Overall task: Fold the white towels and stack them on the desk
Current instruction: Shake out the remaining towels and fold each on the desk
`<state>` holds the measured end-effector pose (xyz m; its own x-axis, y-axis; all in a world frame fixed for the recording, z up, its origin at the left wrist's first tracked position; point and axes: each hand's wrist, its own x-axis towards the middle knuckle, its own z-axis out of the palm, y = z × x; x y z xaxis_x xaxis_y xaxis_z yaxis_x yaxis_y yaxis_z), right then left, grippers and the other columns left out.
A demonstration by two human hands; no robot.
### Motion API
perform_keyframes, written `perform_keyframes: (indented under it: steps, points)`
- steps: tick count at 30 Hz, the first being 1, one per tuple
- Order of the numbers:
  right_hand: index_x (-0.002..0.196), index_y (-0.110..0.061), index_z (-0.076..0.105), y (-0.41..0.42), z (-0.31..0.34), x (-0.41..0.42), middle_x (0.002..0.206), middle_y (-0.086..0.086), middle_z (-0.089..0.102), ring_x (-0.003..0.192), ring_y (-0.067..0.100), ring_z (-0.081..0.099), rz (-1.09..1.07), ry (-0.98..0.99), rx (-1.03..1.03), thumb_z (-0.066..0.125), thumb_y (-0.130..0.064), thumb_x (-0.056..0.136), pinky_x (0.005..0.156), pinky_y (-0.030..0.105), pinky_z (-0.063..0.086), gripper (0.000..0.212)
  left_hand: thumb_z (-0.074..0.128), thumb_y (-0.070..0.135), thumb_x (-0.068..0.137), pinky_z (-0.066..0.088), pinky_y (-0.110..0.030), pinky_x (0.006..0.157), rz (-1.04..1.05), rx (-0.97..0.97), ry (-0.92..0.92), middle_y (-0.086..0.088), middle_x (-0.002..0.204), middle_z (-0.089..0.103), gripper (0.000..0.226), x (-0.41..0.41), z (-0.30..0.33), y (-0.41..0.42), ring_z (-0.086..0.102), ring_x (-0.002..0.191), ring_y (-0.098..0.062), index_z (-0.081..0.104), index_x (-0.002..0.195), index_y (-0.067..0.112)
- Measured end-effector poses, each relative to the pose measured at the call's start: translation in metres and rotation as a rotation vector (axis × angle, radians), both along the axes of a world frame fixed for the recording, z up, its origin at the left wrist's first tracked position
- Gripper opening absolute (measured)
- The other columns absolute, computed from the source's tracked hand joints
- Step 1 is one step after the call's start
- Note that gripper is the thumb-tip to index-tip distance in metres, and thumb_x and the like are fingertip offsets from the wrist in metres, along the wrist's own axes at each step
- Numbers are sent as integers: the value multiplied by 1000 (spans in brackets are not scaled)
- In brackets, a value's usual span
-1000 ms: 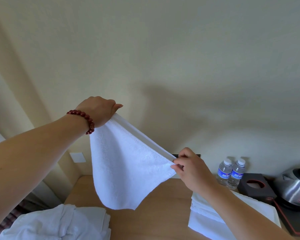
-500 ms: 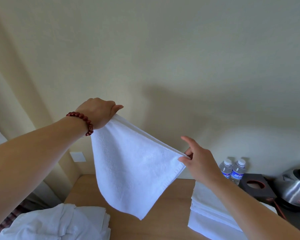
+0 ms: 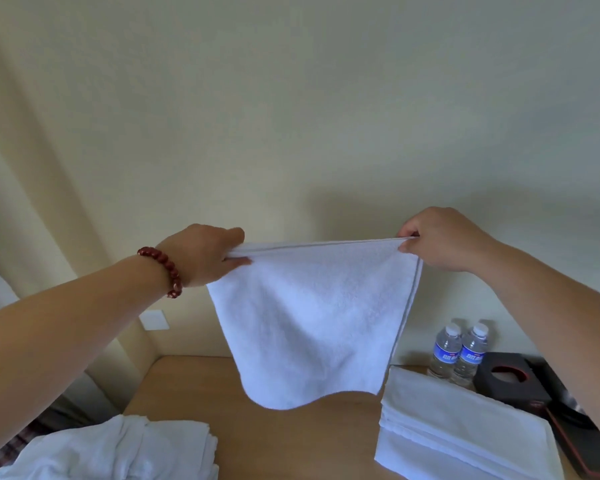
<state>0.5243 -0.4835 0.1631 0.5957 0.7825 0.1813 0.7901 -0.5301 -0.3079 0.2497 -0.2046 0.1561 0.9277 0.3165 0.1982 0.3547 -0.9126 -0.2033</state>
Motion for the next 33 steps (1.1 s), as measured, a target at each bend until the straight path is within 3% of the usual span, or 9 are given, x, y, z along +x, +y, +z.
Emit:
perform_keyframes:
  steps: [2, 6, 9, 12, 17, 22, 25, 29, 33]
  points:
    - [96, -20, 77, -2, -2, 4, 73, -16, 58, 76, 13, 54, -12, 1, -18, 70, -21, 91, 58, 18, 35, 9, 35, 67, 92, 37, -30, 57, -3, -137, -40, 1, 66, 53, 46, 2, 1, -4, 52, 65, -19, 39, 78, 24]
    - [93, -23, 78, -10, -8, 8, 82, -10, 67, 80, 14, 59, -20, 44, -75, 71, -20, 90, 63, 25, 40, 8, 13, 76, 83, 34, -30, 59, -58, -151, 136, 0, 65, 50, 61, 6, -9, -16, 47, 62, -15, 39, 72, 22]
    - [89, -25, 77, -12, -14, 5, 86, -6, 72, 79, 13, 62, 25, 135, -137, 74, -20, 88, 63, 22, 43, 6, 24, 63, 98, 38, -30, 61, -5, -150, 233, 0, 71, 52, 51, 9, -14, -15, 48, 65, -15, 40, 76, 21]
    - [94, -21, 79, -13, -25, 5, 90, -2, 74, 82, 16, 65, 72, 161, -260, 75, -22, 88, 69, 27, 46, 7, 34, 46, 105, 49, -34, 75, 7, -189, 341, 1, 83, 57, 38, 10, -19, -15, 55, 76, -17, 48, 85, 18]
    - [92, -28, 76, -6, -55, 13, 83, -13, 69, 76, 7, 60, 79, 207, -348, 74, -23, 89, 64, 23, 41, 5, 35, 43, 106, 44, -30, 86, -20, -157, 456, 4, 97, 55, 37, 14, -41, -13, 54, 92, -15, 55, 99, 14]
    - [82, -28, 69, 21, -82, 31, 80, -9, 65, 81, 16, 60, 23, 115, -338, 68, -24, 92, 65, 26, 41, 10, 33, 43, 107, 36, -26, 73, 0, -54, 393, 5, 91, 52, 36, 34, -64, 2, 51, 81, -14, 54, 96, 15]
    - [80, -19, 68, 39, -94, 47, 89, -2, 69, 88, 23, 61, -48, 32, -257, 65, -25, 92, 76, 31, 49, 13, 32, 40, 107, 36, -29, 71, 11, 12, 292, 7, 86, 46, 33, 45, -69, 17, 49, 78, -16, 53, 98, 15]
    - [61, -26, 52, 54, -105, 53, 72, -5, 58, 80, 25, 55, -90, -24, -167, 58, -22, 95, 66, 29, 40, 34, 29, 39, 107, 41, -34, 68, 69, 103, 158, 3, 89, 46, 31, 52, -73, 30, 51, 80, -20, 50, 101, 17]
    - [79, -19, 69, 59, -114, 49, 83, 4, 66, 81, 30, 59, -145, -101, -61, 54, -17, 93, 65, 30, 44, 21, 33, 26, 105, 38, -33, 65, 125, 55, 114, 1, 87, 46, 17, 54, -86, 24, 50, 79, -23, 47, 103, 17]
